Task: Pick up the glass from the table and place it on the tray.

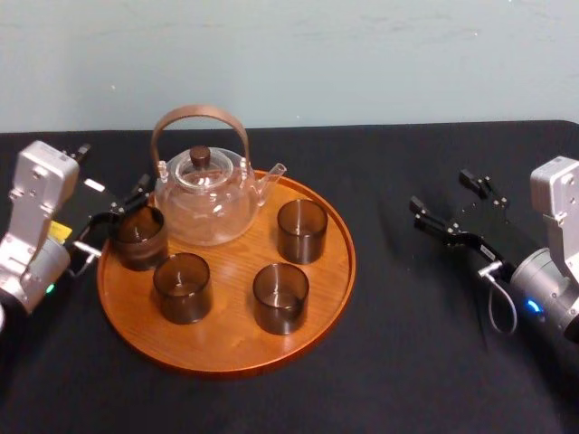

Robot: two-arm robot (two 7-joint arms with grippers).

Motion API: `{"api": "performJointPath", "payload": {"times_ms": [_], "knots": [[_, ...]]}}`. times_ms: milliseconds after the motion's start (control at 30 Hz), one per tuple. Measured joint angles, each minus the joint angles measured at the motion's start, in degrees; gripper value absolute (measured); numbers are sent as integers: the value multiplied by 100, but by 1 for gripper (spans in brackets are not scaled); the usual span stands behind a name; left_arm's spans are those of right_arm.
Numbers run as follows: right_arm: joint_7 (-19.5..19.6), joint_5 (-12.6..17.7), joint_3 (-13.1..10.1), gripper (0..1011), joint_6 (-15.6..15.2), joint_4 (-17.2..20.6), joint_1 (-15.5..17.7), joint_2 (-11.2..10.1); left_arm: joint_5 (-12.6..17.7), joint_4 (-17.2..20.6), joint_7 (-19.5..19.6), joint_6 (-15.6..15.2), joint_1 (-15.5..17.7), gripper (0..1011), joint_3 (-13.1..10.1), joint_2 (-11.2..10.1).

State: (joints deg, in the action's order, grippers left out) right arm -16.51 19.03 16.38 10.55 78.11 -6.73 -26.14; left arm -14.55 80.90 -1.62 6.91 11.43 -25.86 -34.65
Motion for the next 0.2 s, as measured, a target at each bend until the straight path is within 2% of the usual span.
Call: {"api": "performJointPath", "payload": {"times_ms": [200], "knots": [[0, 0, 0, 1002, 0, 0, 0, 0, 0, 0, 0, 0, 0, 1001, 0, 0]]}}
